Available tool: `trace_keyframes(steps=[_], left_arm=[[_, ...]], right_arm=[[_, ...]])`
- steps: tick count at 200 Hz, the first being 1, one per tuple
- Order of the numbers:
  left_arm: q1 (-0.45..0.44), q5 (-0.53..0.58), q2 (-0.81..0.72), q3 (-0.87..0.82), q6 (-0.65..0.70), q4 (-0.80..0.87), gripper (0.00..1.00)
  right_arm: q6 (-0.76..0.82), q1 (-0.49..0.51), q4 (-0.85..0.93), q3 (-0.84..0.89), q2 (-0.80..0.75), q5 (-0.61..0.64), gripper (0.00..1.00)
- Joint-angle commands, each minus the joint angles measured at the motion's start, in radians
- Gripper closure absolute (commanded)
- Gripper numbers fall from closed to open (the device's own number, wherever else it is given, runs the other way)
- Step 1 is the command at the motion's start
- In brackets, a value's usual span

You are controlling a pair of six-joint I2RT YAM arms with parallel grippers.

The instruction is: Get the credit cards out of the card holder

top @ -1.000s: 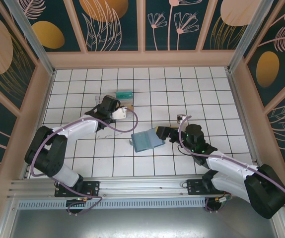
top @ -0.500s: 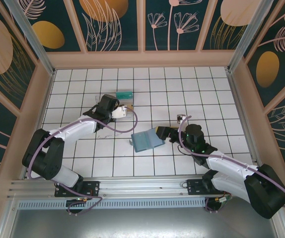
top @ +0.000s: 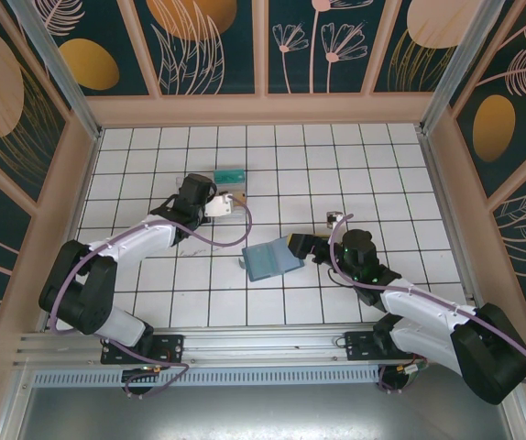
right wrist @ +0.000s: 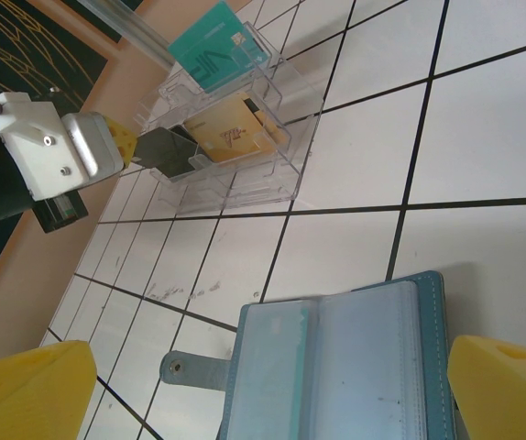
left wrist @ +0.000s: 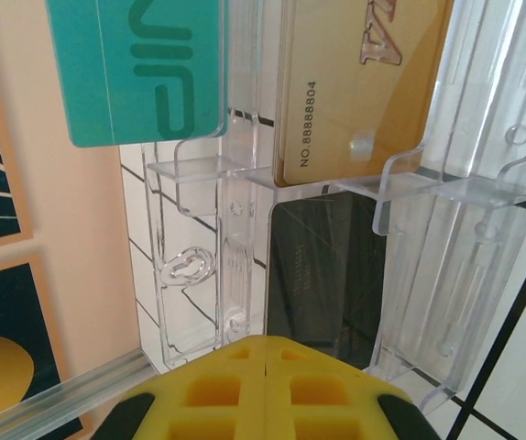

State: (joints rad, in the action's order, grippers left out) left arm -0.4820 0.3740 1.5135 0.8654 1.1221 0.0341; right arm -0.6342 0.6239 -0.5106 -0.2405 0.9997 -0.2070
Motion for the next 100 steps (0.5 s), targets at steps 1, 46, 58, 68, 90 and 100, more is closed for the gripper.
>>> trace_keyframes(steps=[1, 46, 58, 68, 90, 100], left_arm=[[0.011, -0.009, 0.007, -0.026, 0.012, -0.028, 1.00], [0.020, -0.006, 0.014, -0.048, 0.025, -0.056, 0.93], [0.022, -0.001, 0.018, -0.046, 0.028, -0.060, 0.82], [0.022, 0.003, 0.023, -0.043, 0.031, -0.064, 0.83], [0.023, 0.007, 0.031, -0.037, 0.030, -0.076, 0.83], [0.023, 0.012, 0.036, -0.035, 0.030, -0.082, 0.83]], right_arm=[[0.001, 0.005, -0.005, -0.031, -0.004, -0.002, 0.01], [0.001, 0.005, -0.005, -0.028, -0.004, -0.002, 0.01], [0.001, 0.005, -0.006, -0.028, -0.003, -0.002, 0.01], [0.001, 0.004, -0.006, -0.028, -0.003, -0.003, 0.01], [0.000, 0.004, -0.007, -0.031, -0.001, -0.005, 0.01], [0.001, 0.004, -0.006, -0.031, -0.001, -0.005, 0.01]])
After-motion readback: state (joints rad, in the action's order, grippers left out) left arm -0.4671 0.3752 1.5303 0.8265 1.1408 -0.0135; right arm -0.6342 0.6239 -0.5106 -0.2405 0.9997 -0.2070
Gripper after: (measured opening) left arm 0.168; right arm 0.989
